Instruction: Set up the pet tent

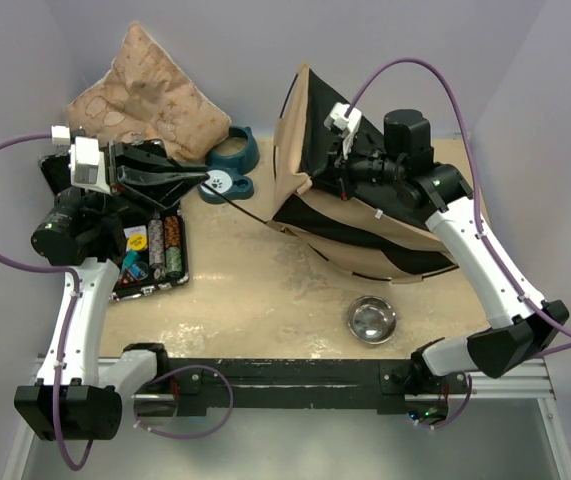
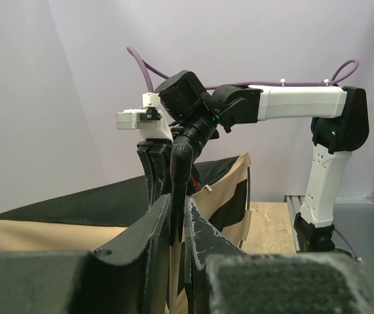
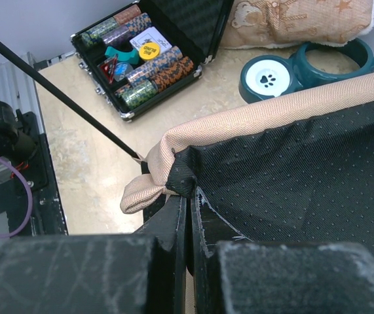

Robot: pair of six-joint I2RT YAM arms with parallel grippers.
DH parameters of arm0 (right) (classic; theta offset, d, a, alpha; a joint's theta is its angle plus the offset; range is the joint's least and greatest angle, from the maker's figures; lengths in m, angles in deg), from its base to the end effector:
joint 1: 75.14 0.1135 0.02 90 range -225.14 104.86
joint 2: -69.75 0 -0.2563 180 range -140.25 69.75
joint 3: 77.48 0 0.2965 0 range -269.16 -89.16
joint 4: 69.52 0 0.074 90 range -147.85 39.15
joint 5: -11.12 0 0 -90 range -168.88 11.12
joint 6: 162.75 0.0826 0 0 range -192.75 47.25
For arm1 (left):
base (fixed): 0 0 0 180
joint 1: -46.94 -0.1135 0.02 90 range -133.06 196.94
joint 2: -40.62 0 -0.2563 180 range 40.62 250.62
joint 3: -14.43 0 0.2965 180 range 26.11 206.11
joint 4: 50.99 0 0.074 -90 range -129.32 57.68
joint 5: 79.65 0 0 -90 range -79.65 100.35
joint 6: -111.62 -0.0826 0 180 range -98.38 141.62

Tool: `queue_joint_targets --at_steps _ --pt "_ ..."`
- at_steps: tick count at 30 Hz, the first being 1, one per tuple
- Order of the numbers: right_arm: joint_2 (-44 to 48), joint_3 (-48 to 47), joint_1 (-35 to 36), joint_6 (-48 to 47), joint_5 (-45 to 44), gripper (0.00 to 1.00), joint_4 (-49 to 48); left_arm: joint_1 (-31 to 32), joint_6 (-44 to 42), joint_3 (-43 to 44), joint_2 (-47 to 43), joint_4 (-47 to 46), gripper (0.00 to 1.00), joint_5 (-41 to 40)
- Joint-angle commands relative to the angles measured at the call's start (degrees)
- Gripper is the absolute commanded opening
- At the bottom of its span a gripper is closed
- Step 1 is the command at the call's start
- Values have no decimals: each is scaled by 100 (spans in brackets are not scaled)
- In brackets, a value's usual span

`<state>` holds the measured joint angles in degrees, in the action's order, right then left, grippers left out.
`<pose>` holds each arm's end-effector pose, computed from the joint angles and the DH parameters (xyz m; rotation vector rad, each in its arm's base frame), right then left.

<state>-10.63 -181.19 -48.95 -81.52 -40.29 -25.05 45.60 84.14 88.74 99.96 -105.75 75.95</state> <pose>0.3171 0.2134 0.4336 -1.0025 1.6701 0.8521 0.2149 -0.0702 0.5120 0.8458 0.9208 -1.1368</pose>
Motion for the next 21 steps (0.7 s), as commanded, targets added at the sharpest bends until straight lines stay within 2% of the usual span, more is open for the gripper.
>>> queue_joint_targets --at_steps 1,6,8,11,15,18,21 --pt "58 -298 -35 78 184 0 -195 20 111 241 -71 -186 17 -48" --pt "49 -307 -44 87 219 0 -203 -15 102 206 -123 -151 15 -92" --pt "49 -298 -44 95 246 0 -195 -32 102 223 -141 -168 12 -109" --pt "22 -342 -44 87 351 0 -168 -15 181 267 -71 -317 0 -101" --pt "-83 -474 -44 -18 658 0 -37 388 -116 241 157 199 0 276" --pt "-215 -579 -44 -45 991 0 42 688 -765 355 368 1260 0 594" --pt "-320 -623 -9 -10 1159 0 16 872 -2572 828 439 3655 0 436"
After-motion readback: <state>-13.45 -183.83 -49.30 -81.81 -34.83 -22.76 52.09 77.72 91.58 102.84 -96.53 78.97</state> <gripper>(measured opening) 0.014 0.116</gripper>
